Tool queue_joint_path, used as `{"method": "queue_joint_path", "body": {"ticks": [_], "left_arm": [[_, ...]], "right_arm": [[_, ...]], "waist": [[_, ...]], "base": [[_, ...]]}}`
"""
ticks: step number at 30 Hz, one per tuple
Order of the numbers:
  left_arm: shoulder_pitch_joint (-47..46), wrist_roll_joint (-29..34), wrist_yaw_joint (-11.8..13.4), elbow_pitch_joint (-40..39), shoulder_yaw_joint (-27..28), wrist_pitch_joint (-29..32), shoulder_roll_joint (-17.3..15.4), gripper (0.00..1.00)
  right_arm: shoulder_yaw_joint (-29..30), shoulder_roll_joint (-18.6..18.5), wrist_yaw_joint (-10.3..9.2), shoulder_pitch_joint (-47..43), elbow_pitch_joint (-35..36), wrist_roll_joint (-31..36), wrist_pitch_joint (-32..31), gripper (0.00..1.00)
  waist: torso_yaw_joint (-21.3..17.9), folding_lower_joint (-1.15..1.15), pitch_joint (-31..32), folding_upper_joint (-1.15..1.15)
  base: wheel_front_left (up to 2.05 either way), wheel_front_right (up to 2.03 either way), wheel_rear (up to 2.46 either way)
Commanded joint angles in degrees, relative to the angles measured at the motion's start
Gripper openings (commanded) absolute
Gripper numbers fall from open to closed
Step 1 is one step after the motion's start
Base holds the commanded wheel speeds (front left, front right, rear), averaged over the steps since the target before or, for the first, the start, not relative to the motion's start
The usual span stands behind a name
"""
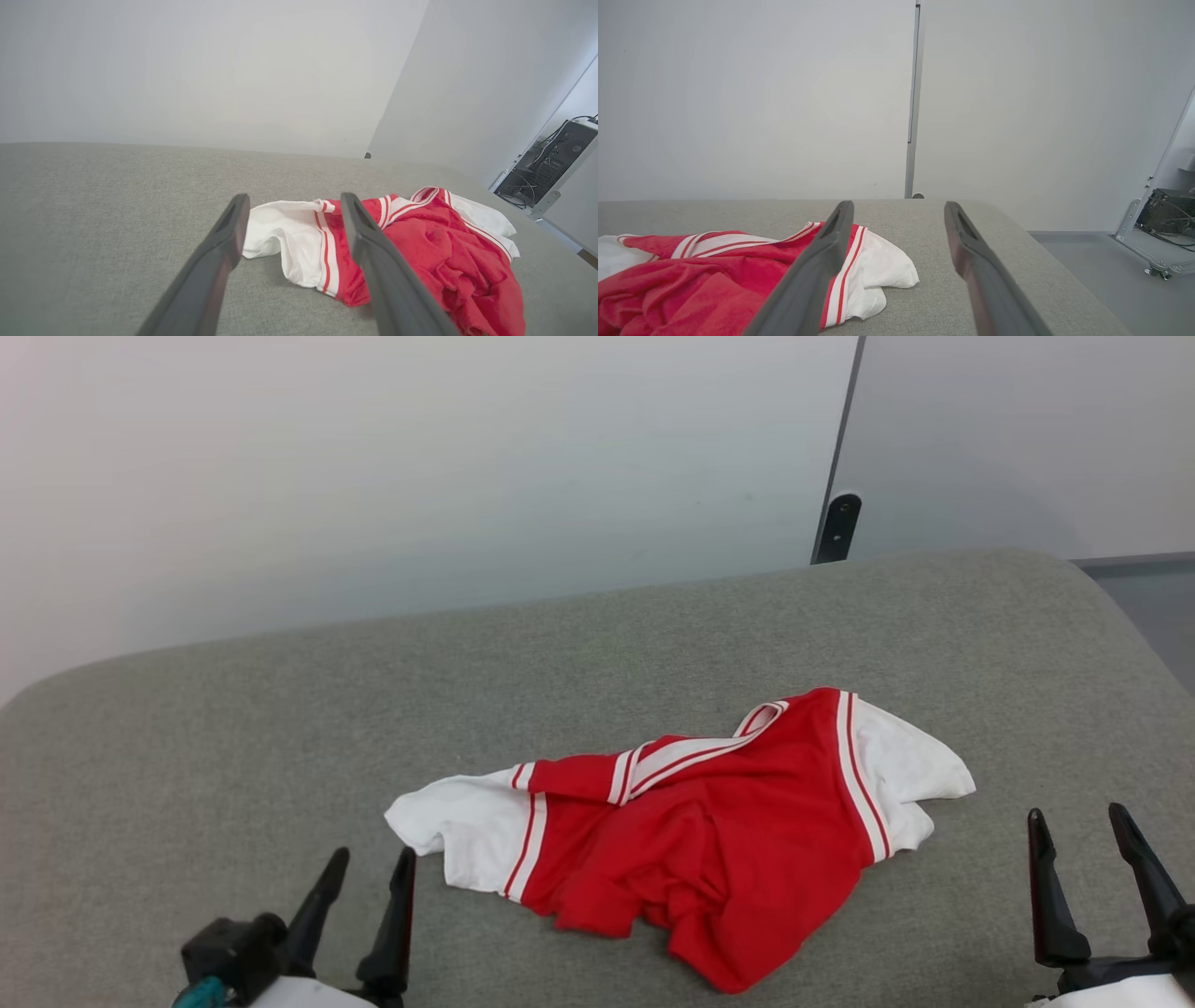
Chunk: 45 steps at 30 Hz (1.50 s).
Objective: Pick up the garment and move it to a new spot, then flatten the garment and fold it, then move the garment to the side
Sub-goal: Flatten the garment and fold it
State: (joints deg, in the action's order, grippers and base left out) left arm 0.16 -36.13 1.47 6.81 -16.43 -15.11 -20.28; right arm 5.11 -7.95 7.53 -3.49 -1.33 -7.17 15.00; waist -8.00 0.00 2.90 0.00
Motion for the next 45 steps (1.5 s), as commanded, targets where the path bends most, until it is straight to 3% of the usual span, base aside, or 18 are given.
{"method": "queue_joint_path", "body": {"ticks": [1, 8, 16, 24, 32, 39, 45], "left_arm": [[0.7, 0.5, -0.5, 0.1, 0.2, 0.0, 0.2, 1.0], [-3.5, -0.1, -5.0, 4.1, -0.9, 2.5, 0.5, 1.0], [-16.5, -6.8, -8.6, 9.3, -4.7, 20.2, -4.4, 1.0], [-27.3, -14.6, -9.0, 13.6, -11.3, 35.3, -10.8, 1.0], [-34.6, -19.9, -9.0, 18.1, -21.0, 41.5, -16.9, 1.0], [-42.5, -22.9, -9.0, 25.3, -28.1, 47.7, -19.2, 1.0], [-47.8, -24.4, -9.0, 29.8, -31.4, 51.1, -19.4, 1.0]], "right_arm": [[0.3, 0.2, -0.08, -0.6, 0.1, -0.1, 0.2, 1.0], [1.4, 0.5, -0.08, 0.2, -0.4, 0.6, 0.3, 1.0], [0.4, 0.2, -0.08, 2.1, -1.9, 0.9, 0.3, 1.0], [-0.8, 0.1, -0.08, 4.0, -3.6, 1.1, 0.3, 1.0], [-1.1, -0.2, -0.08, 5.8, -4.0, 0.7, 0.3, 1.0], [-2.2, -0.6, -0.08, 7.9, -3.8, 0.4, 0.3, 1.0], [-2.7, -0.6, -0.08, 9.2, -3.3, 0.3, 0.2, 1.0]], "waist": [[-0.1, 0.0, 0.0, 0.0], [0.1, 0.0, -0.4, 0.0], [-1.0, 0.0, -1.8, 0.0], [-3.7, 0.0, -3.6, 0.0], [-5.6, 0.0, -6.0, 0.0], [-6.8, 0.0, -9.8, 0.0], [-7.4, 0.0, -13.1, 0.0]], "base": [[0.0, 0.0, 0.0], [0.0, 0.0, 0.0], [0.0, 0.0, 0.0], [0.0, 0.0, 0.0], [0.0, 0.0, 0.0], [0.0, 0.0, 0.0], [0.0, 0.0, 0.0]]}}
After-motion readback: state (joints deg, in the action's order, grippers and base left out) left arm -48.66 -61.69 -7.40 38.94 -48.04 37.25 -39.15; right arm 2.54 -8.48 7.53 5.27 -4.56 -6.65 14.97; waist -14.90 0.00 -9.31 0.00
